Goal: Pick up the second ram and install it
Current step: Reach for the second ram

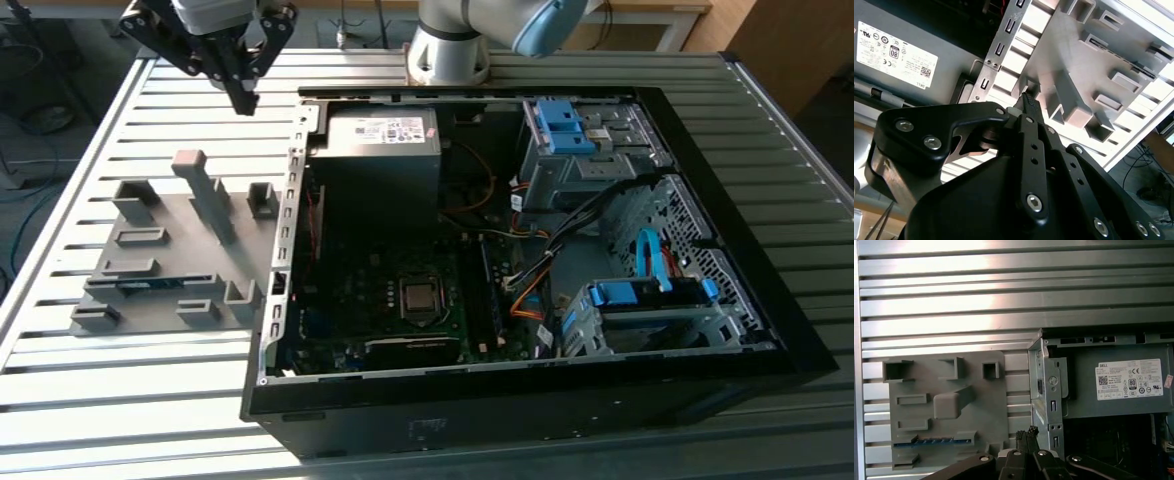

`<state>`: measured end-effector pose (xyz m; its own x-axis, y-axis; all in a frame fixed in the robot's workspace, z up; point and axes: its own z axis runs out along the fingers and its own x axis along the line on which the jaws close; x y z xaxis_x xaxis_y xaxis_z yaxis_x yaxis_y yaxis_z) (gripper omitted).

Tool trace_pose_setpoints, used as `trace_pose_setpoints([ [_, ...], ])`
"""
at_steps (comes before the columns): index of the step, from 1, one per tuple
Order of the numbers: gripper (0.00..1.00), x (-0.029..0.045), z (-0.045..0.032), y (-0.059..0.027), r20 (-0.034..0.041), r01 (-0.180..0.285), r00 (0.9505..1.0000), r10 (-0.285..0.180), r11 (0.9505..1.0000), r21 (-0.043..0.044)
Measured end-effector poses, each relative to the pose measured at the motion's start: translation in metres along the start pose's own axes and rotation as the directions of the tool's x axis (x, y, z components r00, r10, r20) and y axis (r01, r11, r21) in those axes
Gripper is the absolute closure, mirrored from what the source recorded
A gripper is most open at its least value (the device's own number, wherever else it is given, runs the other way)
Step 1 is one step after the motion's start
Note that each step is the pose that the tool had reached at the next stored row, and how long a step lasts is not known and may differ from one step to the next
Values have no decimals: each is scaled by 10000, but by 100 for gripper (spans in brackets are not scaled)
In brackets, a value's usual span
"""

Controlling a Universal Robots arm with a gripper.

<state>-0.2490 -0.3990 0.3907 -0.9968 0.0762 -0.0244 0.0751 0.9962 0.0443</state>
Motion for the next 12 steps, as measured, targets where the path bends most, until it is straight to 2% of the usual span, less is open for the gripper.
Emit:
trace_pose_setpoints([
  [12, 89, 79, -1, -6, 1, 0, 10000, 0, 10000, 0],
])
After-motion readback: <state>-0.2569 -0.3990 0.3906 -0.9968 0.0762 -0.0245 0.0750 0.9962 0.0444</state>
